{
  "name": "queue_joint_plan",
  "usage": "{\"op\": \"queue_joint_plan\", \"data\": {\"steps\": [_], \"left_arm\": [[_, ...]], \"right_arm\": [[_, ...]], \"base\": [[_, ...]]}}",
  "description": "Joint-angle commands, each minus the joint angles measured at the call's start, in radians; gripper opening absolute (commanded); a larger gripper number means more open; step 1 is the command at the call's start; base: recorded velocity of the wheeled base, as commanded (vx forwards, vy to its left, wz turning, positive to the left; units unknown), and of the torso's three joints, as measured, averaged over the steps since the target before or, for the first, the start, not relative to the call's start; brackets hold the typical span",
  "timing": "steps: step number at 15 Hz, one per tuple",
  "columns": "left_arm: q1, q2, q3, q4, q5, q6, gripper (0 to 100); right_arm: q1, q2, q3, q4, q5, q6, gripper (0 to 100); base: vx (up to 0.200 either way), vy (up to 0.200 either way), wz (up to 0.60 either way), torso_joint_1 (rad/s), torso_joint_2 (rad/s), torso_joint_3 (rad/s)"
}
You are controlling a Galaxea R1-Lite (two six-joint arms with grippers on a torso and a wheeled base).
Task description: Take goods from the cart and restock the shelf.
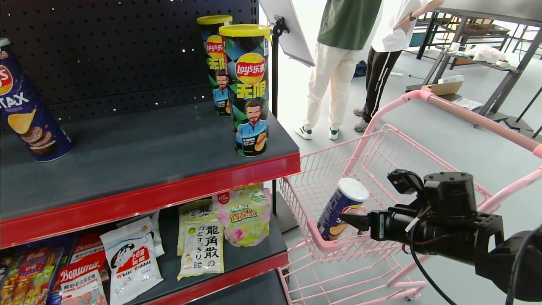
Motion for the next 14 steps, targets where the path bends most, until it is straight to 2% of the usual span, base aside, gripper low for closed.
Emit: {"op": "queue_joint_plan", "data": {"steps": [1,6,14], "left_arm": [[0.000,0.001,0.001,-0.001,0.000,-0.001,100],[0.000,0.001,0.001,-0.001,0.000,0.001,100],[0.000,0.001,0.001,-0.001,0.000,0.001,100]], "right_arm": [[0.009,0.031,-0.032,-0.001,-0.003,-0.002,100],[0.009,0.145,-0.145,-0.001,-0.067,-0.005,100],[0.012,0.212,-0.196,-0.004,-0.110,-0.002,100]], "base": [[0.000,0.000,0.00,0.000,0.00,0.000],[0.000,0.000,0.00,0.000,0.00,0.000],[0.000,0.000,0.00,0.000,0.00,0.000]]}}
